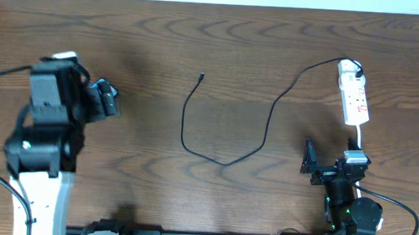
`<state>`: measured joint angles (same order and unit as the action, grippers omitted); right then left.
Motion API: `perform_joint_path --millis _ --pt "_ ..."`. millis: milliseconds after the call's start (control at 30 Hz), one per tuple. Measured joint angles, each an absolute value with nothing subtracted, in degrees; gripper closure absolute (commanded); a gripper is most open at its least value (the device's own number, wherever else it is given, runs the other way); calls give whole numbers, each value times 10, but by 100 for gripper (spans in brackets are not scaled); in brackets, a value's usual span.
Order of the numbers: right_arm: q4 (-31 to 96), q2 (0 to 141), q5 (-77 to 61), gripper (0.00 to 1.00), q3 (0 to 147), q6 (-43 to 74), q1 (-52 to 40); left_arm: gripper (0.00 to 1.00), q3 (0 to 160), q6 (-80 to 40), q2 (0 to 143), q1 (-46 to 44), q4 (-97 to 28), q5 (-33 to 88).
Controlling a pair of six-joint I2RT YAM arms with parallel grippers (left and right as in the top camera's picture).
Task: Plug charger to phone and switch on socket
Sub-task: 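Move the left gripper forward over the blue phone, then lower the left gripper and grasp the blue phone by its edges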
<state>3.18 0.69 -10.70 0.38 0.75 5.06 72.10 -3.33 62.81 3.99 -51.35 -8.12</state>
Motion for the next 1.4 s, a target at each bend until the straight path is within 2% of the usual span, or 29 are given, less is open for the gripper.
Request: perform_joint_path --millis 167,467,867,1067,1400 --pt "32 7 -107 1 4 7 51 2 802 4 680 86 -571 -36" --pt "32 7 -107 1 4 7 51 2 817 63 703 120 -562 25" --pt "32 7 -107 1 4 8 51 2 817 77 703 120 -536 26" --pt "32 7 -107 1 4 7 51 2 817 128 710 120 -532 24" --pt "32 7 -107 1 4 7 51 2 818 189 836 120 -516 -22"
